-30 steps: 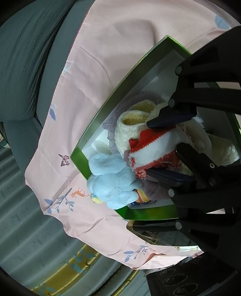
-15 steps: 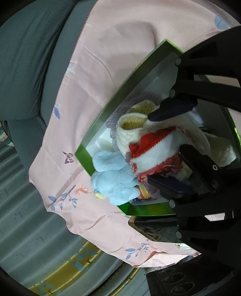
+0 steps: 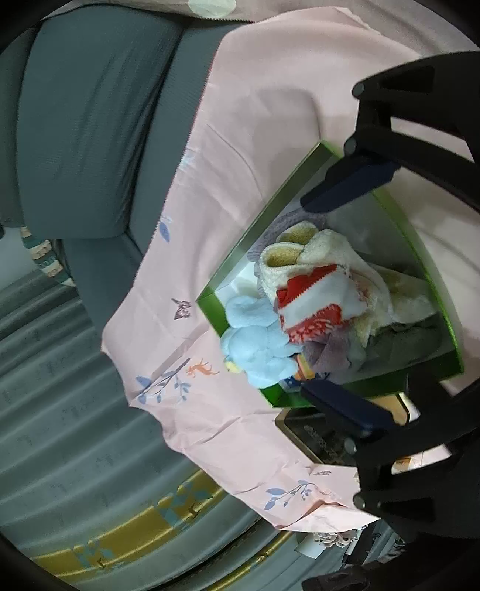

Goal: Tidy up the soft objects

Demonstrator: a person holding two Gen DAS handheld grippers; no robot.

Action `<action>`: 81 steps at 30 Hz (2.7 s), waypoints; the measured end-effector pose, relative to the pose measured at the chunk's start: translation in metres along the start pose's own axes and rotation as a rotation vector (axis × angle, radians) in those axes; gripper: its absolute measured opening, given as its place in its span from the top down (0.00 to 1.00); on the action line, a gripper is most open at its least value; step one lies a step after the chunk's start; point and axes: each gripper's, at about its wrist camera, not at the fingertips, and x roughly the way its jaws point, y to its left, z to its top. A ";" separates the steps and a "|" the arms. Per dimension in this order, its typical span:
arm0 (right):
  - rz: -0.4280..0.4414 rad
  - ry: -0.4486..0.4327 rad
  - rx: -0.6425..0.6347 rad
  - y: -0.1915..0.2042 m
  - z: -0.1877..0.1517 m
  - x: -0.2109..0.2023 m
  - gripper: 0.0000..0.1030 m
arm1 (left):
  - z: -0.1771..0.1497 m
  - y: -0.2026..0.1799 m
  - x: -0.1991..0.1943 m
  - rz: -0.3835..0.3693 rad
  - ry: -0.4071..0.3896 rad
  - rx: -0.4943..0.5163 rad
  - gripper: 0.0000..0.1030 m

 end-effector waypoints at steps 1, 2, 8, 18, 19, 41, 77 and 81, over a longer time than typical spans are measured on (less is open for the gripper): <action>-0.001 -0.011 -0.007 0.002 -0.001 -0.005 0.05 | -0.001 0.003 -0.008 0.012 -0.007 -0.011 0.06; -0.002 -0.021 -0.017 0.005 -0.002 -0.009 0.01 | -0.003 0.005 -0.016 0.026 -0.017 -0.019 0.02; -0.024 -0.079 -0.065 0.025 -0.007 -0.035 0.01 | -0.015 0.010 -0.054 0.139 -0.083 -0.013 0.01; -0.039 -0.135 -0.093 0.051 -0.025 -0.079 0.01 | -0.033 0.017 -0.093 0.232 -0.090 -0.066 0.01; -0.048 -0.138 -0.097 0.053 -0.027 -0.083 0.01 | -0.035 0.018 -0.096 0.236 -0.090 -0.073 0.01; -0.075 -0.106 -0.138 0.089 -0.063 -0.117 0.01 | -0.063 0.022 -0.130 0.208 -0.050 -0.128 0.01; -0.127 -0.064 -0.180 0.099 -0.078 -0.118 0.01 | -0.072 0.021 -0.132 0.186 -0.020 -0.150 0.01; -0.131 -0.063 -0.178 0.099 -0.079 -0.117 0.01 | -0.072 0.020 -0.131 0.187 -0.020 -0.150 0.01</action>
